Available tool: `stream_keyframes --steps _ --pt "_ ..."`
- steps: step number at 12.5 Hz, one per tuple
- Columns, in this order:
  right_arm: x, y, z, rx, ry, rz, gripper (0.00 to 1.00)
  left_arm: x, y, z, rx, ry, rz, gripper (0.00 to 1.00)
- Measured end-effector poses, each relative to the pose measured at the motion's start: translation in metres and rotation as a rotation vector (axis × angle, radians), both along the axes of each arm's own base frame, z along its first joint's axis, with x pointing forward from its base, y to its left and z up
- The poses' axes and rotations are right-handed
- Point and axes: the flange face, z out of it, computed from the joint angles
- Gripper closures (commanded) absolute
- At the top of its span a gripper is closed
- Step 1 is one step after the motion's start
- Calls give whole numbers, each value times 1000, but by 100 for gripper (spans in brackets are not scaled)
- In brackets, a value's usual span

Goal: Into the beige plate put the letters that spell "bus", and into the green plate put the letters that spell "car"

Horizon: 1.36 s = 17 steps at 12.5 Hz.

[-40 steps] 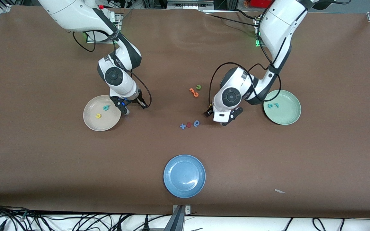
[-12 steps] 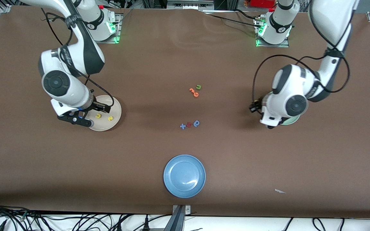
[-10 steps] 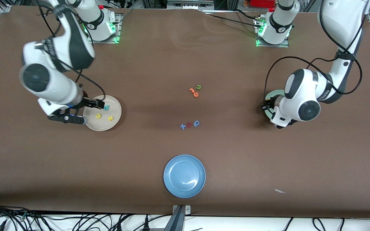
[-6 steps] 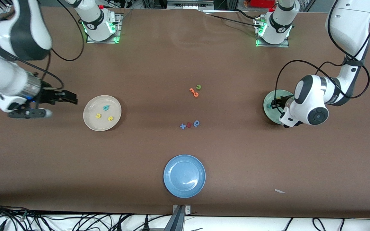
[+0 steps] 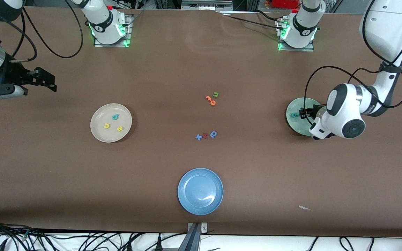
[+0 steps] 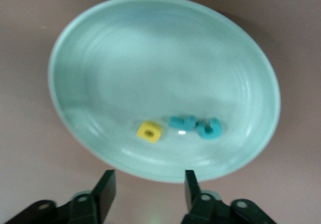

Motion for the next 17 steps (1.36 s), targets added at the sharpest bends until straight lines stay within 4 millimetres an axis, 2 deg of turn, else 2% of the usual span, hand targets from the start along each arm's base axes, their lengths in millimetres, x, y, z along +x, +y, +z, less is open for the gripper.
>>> stream_keyframes --steps 1,3,4,5,6,9,11,14,17 --pt "-1 -2 4 -8 1 -2 0 15 1 37 1 2 6 0" --pt "-3 -5 8 4 16 -67 0 48 2 133 -37 -58 39 0" --pt "-3 -4 8 16 18 -103 0 58 2 177 -54 -109 49 0" --pt "-4 -3 8 20 20 -122 0 64 3 211 -62 -161 52 0" --pt "-4 -3 8 21 21 -131 0 68 4 234 -66 -210 54 0" --pt "-4 -12 11 22 37 -151 0 83 5 278 -78 -383 53 0" --pt "-3 -13 12 23 36 -154 0 83 14 297 -99 -449 5 0" --pt "-3 -13 13 29 34 -156 0 86 39 308 -135 -511 -10 0" --pt "-3 -12 14 32 35 -156 0 91 28 309 -136 -547 -26 0"
